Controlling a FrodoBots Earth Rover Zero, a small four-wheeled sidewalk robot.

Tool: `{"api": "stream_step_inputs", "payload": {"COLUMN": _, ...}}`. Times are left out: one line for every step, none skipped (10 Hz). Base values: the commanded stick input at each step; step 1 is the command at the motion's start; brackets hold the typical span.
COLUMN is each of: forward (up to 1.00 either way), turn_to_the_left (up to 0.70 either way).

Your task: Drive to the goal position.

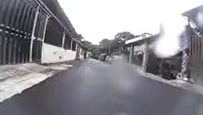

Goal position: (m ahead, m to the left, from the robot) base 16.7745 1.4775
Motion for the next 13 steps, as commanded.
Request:
{"api": "stream_step_inputs", "payload": {"forward": 0.70, "turn_to_the_left": 0.00}}
{"api": "stream_step_inputs", "payload": {"forward": 0.70, "turn_to_the_left": 0.00}}
{"api": "stream_step_inputs", "payload": {"forward": 0.70, "turn_to_the_left": 0.00}}
{"api": "stream_step_inputs", "payload": {"forward": 0.70, "turn_to_the_left": 0.00}}
{"api": "stream_step_inputs", "payload": {"forward": 0.70, "turn_to_the_left": 0.00}}
{"api": "stream_step_inputs", "payload": {"forward": 0.70, "turn_to_the_left": 0.00}}
{"api": "stream_step_inputs", "payload": {"forward": 0.70, "turn_to_the_left": 0.00}}
{"api": "stream_step_inputs", "payload": {"forward": 0.70, "turn_to_the_left": 0.00}}
{"api": "stream_step_inputs", "payload": {"forward": 0.70, "turn_to_the_left": 0.00}}
{"api": "stream_step_inputs", "payload": {"forward": 0.70, "turn_to_the_left": 0.00}}
{"api": "stream_step_inputs", "payload": {"forward": 0.70, "turn_to_the_left": 0.00}}
{"api": "stream_step_inputs", "payload": {"forward": 0.70, "turn_to_the_left": 0.00}}
{"api": "stream_step_inputs", "payload": {"forward": 0.70, "turn_to_the_left": 0.00}}
